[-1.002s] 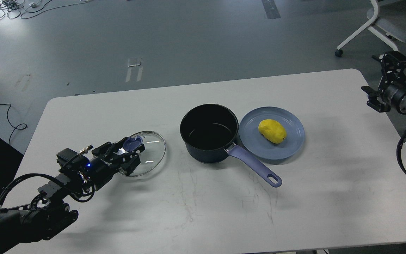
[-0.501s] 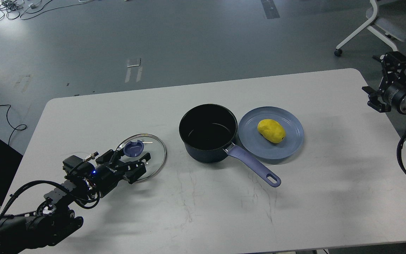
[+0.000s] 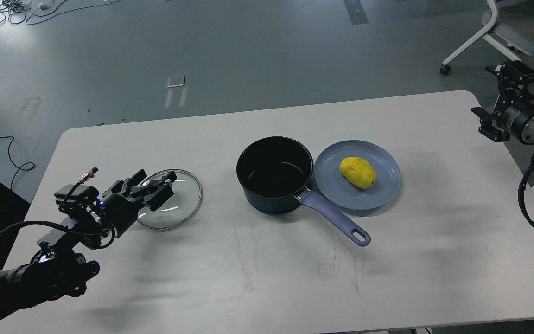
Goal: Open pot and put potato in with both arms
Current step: 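Lower the glass lid onto the table beside the pot and release, then reach the right gripper to the yellow potato on the blue plate and grasp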
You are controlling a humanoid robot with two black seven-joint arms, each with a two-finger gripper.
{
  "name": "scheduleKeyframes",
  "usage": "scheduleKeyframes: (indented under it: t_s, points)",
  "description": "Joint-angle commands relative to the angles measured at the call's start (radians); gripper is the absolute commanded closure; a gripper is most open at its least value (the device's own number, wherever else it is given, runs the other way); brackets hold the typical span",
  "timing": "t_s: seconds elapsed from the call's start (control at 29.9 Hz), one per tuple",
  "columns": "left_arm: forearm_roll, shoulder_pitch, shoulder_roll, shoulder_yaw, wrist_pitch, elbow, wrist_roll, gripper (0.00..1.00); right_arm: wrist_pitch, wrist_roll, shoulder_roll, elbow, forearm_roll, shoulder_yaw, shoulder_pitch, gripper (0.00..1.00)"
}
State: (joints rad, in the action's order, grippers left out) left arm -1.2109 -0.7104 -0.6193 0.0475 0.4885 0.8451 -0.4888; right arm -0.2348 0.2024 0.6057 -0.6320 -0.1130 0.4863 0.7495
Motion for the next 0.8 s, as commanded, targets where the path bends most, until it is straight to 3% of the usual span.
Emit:
scheduleKeyframes:
  t_s: [0.0, 0.07, 0.2, 0.3, 0.37, 0.4, 0.5, 0.57, 0.63, 0.77]
  points:
    - [0.045, -0.007, -0.011, -0.043, 0.000, 0.023, 0.000, 0.01, -0.001, 0.000, -0.003, -0.012, -0.013, -0.002, 0.001, 0.00]
    - [0.095, -0.027, -0.010, -0.067, 0.000, 0.023, 0.000, 0.01, -0.001, 0.003, -0.003, -0.034, -0.066, -0.012, 0.005, 0.00]
    - [0.365, -0.134, -0.007, -0.168, 0.000, 0.034, 0.000, 0.01, 0.020, 0.092, -0.003, -0.130, -0.299, -0.051, 0.031, 0.00]
    - [0.532, -0.185, -0.011, -0.219, -0.013, 0.031, 0.000, 0.01, 0.060, 0.110, -0.003, -0.202, -0.425, -0.058, 0.050, 0.00]
    - [0.742, -0.243, -0.011, -0.279, -0.251, 0.022, 0.000, 0.01, 0.098, 0.115, 0.000, -0.296, -0.604, -0.063, 0.073, 0.00]
    - [0.805, -0.262, -0.008, -0.287, -0.328, 0.020, 0.000, 0.01, 0.103, 0.121, 0.002, -0.334, -0.691, -0.069, 0.079, 0.00]
    - [0.830, -0.284, 0.001, -0.288, -0.401, 0.025, 0.000, 0.01, 0.103, 0.156, 0.006, -0.366, -0.842, -0.100, 0.096, 0.00]
    - [0.838, -0.290, 0.019, -0.290, -0.490, 0.025, 0.000, 0.01, 0.112, 0.231, 0.005, -0.382, -1.040, -0.187, 0.142, 0.00]
    - [0.846, -0.293, 0.047, -0.296, -0.542, 0.023, 0.066, 0.01, 0.156, 0.282, 0.014, -0.420, -1.147, -0.257, 0.169, 0.00]
    - [0.847, -0.285, 0.058, -0.313, -0.582, 0.023, 0.096, 0.01, 0.250, 0.286, 0.035, -0.430, -1.257, -0.365, 0.200, 0.00]
